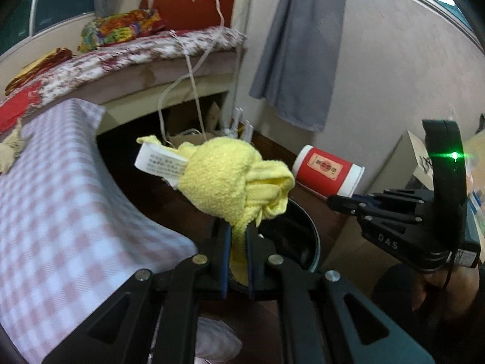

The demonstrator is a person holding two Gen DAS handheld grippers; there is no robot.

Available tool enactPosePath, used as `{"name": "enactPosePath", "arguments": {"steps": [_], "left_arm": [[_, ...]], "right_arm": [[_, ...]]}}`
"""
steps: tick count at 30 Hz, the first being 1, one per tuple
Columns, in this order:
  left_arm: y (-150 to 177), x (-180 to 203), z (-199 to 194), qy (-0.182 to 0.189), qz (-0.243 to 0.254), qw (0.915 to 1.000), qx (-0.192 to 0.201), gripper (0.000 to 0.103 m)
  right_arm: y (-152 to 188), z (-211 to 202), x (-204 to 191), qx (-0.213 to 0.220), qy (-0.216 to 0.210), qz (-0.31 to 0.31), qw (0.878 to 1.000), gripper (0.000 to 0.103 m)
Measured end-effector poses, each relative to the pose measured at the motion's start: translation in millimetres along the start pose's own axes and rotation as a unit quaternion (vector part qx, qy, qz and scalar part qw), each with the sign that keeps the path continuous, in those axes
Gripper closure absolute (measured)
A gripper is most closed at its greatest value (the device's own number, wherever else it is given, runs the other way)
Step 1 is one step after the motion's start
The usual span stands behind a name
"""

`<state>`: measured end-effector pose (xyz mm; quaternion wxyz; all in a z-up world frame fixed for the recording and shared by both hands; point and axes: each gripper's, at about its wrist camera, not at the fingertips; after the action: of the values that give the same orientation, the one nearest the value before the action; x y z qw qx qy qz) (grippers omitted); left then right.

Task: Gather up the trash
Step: 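Carry the yellow cloth and red cup over the black bin with both tools, then open both tools to drop the yellow cloth and red cup into the bin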

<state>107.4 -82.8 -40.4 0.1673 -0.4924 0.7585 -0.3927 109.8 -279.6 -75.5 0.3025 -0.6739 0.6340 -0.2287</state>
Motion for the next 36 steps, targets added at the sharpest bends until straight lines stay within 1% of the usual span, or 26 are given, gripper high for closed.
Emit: {"name": "enactPosePath", "arguments": {"steps": [5, 9, 14, 19, 26, 28, 29, 30, 31, 32, 33, 34, 36], "left_arm": [[7.2, 14.9, 22.0, 0.018, 0.008, 0.9994, -0.028, 0.093], [13.8, 20.2, 45.7, 0.029, 0.010, 0.9978, -0.058, 0.093], [28.3, 16.2, 81.9, 0.040, 0.000, 0.9940, -0.102, 0.093], [37.8, 19.0, 110.0, 0.049, 0.006, 0.9895, -0.136, 0.093], [45.6, 17.0, 138.4, 0.050, -0.001, 0.9834, -0.174, 0.093], [45.8, 19.0, 143.9, 0.063, 0.001, 0.9804, -0.187, 0.090], [46.5, 18.6, 145.9, 0.067, 0.002, 0.9791, -0.192, 0.088], [47.3, 18.5, 149.2, 0.063, 0.004, 0.9790, -0.194, 0.077], [48.2, 19.4, 150.9, 0.051, 0.008, 0.9791, -0.197, 0.065], [48.8, 19.5, 151.6, 0.037, 0.011, 0.9793, -0.199, 0.034], [49.4, 19.5, 149.8, 0.016, 0.015, 0.9810, -0.193, 0.017], [49.6, 18.8, 147.6, 0.006, 0.015, 0.9827, -0.185, 0.014], [50.4, 16.8, 144.7, -0.002, 0.007, 0.9832, -0.182, 0.007]], "right_arm": [[10.8, 6.1, 14.1, -0.016, 0.002, 0.007, 1.000, 0.099], [21.2, 16.3, 24.0, -0.036, -0.008, 0.007, 0.999, 0.099], [38.6, 36.6, 26.1, -0.075, -0.021, -0.011, 0.997, 0.099], [55.0, 60.0, 29.6, -0.112, -0.035, -0.024, 0.993, 0.099], [61.5, 94.8, 24.1, -0.154, -0.059, -0.060, 0.985, 0.099], [61.9, 103.2, 22.6, -0.163, -0.060, -0.075, 0.982, 0.099], [62.2, 106.6, 22.4, -0.165, -0.059, -0.083, 0.981, 0.098], [63.6, 111.3, 23.9, -0.171, -0.052, -0.088, 0.980, 0.096], [64.3, 116.3, 26.7, -0.179, -0.032, -0.090, 0.979, 0.072], [65.3, 118.7, 32.7, -0.181, -0.012, -0.084, 0.980, 0.029], [65.8, 118.8, 37.4, -0.178, -0.003, -0.077, 0.981, 0.016], [65.3, 119.3, 41.6, -0.180, 0.005, -0.073, 0.981, 0.011], [67.6, 119.9, 49.1, -0.193, 0.025, -0.070, 0.978, 0.011]]}}
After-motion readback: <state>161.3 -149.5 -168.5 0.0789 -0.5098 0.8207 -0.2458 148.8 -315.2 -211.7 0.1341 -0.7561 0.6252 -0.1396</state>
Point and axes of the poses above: each gripper's, at about its wrist camera, not at the fingertips, and z roughly the way its jaws point, x to its right, y to its underside, and after that the axes turned 5 degrees about x, right-handed
